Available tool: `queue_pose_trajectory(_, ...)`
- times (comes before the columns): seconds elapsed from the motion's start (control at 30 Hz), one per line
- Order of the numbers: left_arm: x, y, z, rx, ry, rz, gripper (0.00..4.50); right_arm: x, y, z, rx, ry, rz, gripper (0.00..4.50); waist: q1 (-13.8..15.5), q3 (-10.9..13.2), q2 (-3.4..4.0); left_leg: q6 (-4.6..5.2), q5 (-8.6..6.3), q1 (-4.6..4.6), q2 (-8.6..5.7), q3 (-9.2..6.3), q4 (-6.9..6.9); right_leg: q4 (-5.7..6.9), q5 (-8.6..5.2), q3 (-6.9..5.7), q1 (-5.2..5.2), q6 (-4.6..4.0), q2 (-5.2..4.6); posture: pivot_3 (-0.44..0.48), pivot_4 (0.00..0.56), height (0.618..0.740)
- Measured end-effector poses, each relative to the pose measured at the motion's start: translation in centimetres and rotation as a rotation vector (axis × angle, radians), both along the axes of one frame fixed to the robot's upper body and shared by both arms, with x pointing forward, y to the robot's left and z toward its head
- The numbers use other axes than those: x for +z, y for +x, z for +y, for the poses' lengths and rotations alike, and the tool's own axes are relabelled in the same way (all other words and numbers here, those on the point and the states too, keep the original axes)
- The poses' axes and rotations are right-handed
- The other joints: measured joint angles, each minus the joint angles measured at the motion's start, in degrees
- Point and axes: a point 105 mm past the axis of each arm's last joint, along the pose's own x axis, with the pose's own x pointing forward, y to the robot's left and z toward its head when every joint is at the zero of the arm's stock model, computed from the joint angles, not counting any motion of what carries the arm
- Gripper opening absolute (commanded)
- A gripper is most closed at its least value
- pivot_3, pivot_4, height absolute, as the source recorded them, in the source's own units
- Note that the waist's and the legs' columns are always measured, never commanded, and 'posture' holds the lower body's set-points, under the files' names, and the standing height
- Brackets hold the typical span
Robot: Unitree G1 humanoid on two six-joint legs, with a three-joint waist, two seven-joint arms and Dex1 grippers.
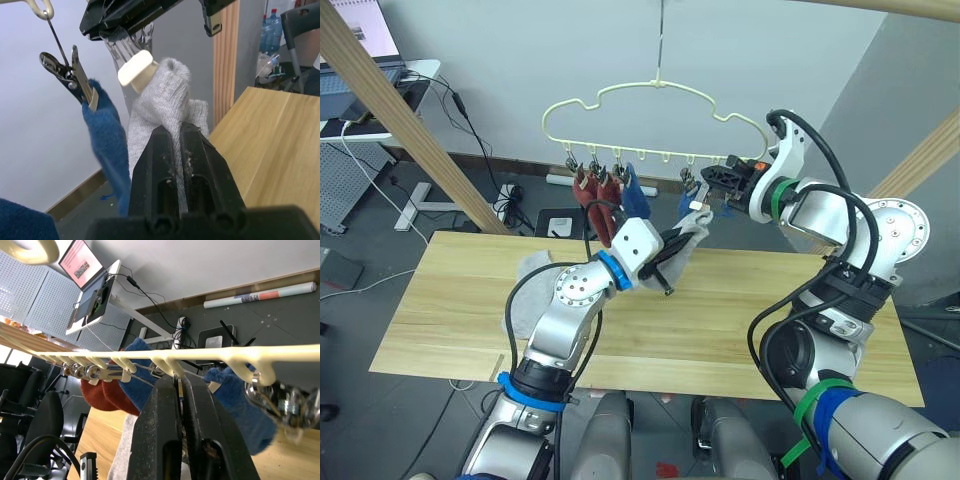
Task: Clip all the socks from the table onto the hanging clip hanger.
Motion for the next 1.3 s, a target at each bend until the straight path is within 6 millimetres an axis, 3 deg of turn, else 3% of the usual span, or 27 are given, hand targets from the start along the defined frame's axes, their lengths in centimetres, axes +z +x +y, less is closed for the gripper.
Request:
queue_pose_trajectory(0.33,1.4,0.1,0.1,0.036,0.017,-0.137,0.01,0.1,0.2,-0.5,-0.01,0.013,0.006,0.0,0.06,0.01,0.01,0.0,0.0,-0.01,0.0,0.0,0.0,-0.01,0.0,0.0,0.0,0.0,0.0,0.176,0.29,0.74)
queue_pose_trajectory(0.93,1.6,1.0,-0.7,0.052,0.062,-0.2,0.01,0.0,0.2,0.5,-0.01,0.061,0.034,0.0,0.03,0.01,0.01,0.01,0.01,-0.01,0.0,-0.01,-0.01,0.02,0.02,-0.02,0.0,-0.04,0.0,0.18,0.276,0.74)
queue_pose_trajectory(1.03,1.6,1.0,-0.8,0.05,0.06,-0.203,0.0,0.0,0.1,0.5,-0.007,0.062,0.034,0.73,0.03,0.01,0.01,0.01,0.01,-0.01,0.0,-0.01,-0.01,0.02,0.02,-0.03,-0.01,-0.04,0.0,0.178,0.274,0.74)
queue_pose_trajectory(1.3,1.9,0.9,-1.1,0.037,0.048,-0.208,0.0,-1.9,0.1,-0.5,-0.037,0.039,0.091,3.59,-0.19,0.02,0.03,0.01,0.01,-0.04,0.0,0.0,-0.01,0.03,0.04,-0.02,-0.06,-0.08,0.0,0.171,0.275,0.74)
